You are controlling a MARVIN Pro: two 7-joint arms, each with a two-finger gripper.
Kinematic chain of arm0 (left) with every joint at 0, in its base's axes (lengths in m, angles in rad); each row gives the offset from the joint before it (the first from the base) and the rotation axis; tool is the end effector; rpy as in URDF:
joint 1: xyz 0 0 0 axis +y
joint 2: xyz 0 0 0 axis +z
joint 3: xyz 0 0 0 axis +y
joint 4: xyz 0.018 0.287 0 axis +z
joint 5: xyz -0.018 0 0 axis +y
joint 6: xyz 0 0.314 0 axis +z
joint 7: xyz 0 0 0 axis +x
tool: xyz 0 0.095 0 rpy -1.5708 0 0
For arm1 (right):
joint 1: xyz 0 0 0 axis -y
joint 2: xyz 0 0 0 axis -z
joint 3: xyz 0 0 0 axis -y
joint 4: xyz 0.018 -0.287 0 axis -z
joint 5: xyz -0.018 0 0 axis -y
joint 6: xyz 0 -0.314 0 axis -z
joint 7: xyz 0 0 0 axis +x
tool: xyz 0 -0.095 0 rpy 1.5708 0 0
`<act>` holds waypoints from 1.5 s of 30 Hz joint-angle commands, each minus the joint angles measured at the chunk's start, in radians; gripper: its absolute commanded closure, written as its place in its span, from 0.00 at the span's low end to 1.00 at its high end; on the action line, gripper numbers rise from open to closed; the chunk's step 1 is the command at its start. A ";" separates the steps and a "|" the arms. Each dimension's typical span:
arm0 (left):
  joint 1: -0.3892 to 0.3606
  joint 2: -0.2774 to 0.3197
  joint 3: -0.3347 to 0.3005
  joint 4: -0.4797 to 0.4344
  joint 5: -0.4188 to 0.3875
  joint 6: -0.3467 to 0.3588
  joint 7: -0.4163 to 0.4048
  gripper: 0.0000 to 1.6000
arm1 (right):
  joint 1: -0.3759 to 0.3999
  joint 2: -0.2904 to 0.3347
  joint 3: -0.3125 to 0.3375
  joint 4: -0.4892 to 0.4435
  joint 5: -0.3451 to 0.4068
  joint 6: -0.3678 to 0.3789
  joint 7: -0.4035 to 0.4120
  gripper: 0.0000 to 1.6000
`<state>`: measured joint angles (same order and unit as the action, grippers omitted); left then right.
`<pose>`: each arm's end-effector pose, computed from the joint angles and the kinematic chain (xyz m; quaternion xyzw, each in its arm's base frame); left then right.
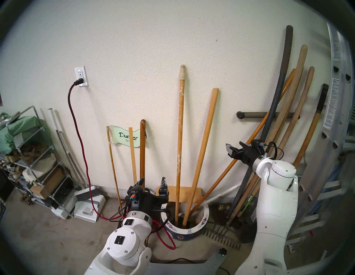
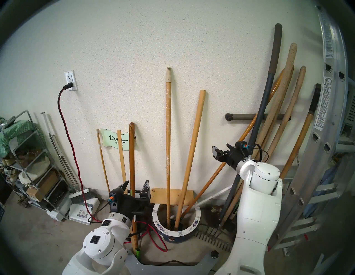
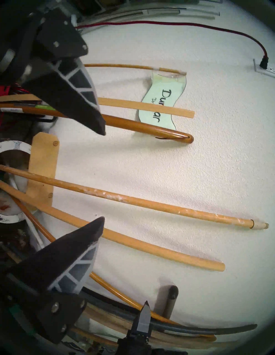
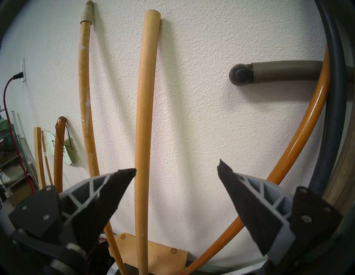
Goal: Put wooden sticks into the pot
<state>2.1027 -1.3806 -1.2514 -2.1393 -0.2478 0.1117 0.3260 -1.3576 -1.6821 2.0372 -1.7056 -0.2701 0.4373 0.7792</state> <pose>0.2573 -0.0722 -0.2851 0.7651 0.0503 0.6353 0.0916 0.4386 -0.0944 -0.2241 -0.7587 -0.0751 -0.6381 0.1073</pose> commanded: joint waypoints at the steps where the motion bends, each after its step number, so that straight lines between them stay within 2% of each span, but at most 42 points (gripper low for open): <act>1: 0.003 0.050 0.028 -0.034 -0.032 0.028 0.062 0.00 | -0.001 0.001 -0.001 -0.005 -0.001 0.000 0.001 0.00; 16: -0.012 0.079 0.052 -0.036 -0.055 0.024 0.108 0.00 | -0.001 0.001 -0.001 -0.005 -0.001 0.000 0.001 0.00; 45: -0.026 0.110 0.075 -0.036 -0.076 0.012 0.146 0.00 | -0.001 0.001 -0.001 -0.005 -0.002 0.000 0.001 0.00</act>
<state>2.0752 -1.2744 -1.1745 -2.1650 -0.3245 0.1248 0.4738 -1.3576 -1.6822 2.0371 -1.7056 -0.2708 0.4374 0.7795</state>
